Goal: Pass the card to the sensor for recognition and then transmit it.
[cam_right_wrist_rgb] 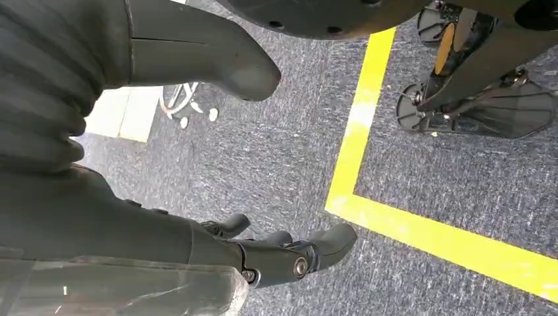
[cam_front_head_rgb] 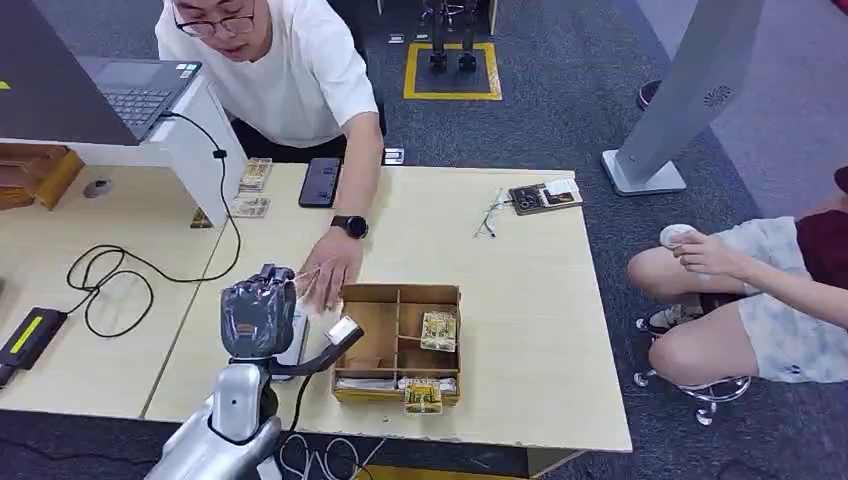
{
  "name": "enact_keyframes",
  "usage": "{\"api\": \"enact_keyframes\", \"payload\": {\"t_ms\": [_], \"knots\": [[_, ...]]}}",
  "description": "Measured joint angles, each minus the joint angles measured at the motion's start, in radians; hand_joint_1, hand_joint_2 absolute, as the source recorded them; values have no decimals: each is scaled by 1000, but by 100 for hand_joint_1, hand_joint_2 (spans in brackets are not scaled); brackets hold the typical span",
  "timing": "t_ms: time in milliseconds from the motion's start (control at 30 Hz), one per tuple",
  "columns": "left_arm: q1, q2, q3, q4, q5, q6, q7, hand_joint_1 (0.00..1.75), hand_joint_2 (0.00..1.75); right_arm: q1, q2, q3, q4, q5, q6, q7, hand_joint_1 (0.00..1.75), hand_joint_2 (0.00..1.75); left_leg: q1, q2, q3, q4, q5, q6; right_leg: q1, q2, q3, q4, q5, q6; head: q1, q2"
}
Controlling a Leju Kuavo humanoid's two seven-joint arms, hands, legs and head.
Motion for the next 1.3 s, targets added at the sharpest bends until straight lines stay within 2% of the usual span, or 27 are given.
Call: {"api": "enact_keyframes", "payload": {"t_ms": [400, 767, 1000, 1300], "knots": [[-11, 4, -23, 50, 0, 0, 0, 175, 175, 1, -3, 0, 0, 0, 2, -10, 0, 175, 0, 0, 0, 0, 0, 0, 0, 0, 0, 0, 0, 0, 0, 0], [-10, 16, -23, 54, 0, 0, 7, 175, 175, 1, -3, 0, 0, -1, 0, -10, 0, 175, 0, 0, 0, 0, 0, 0, 0, 0, 0, 0, 0, 0, 0, 0], [-3, 40, -20, 60, 0, 0, 42, 175, 175, 2, -4, 0, 0, -2, -2, -11, 0, 175, 0, 0, 0, 0, 0, 0, 0, 0, 0, 0, 0, 0, 0, 0], [45, 76, 30, 60, 0, 0, 68, 175, 175, 5, -4, 0, 0, -7, -7, -11, 0, 175, 0, 0, -1, 0, 0, 0, 0, 0, 0, 0, 0, 0, 0, 0]]}}
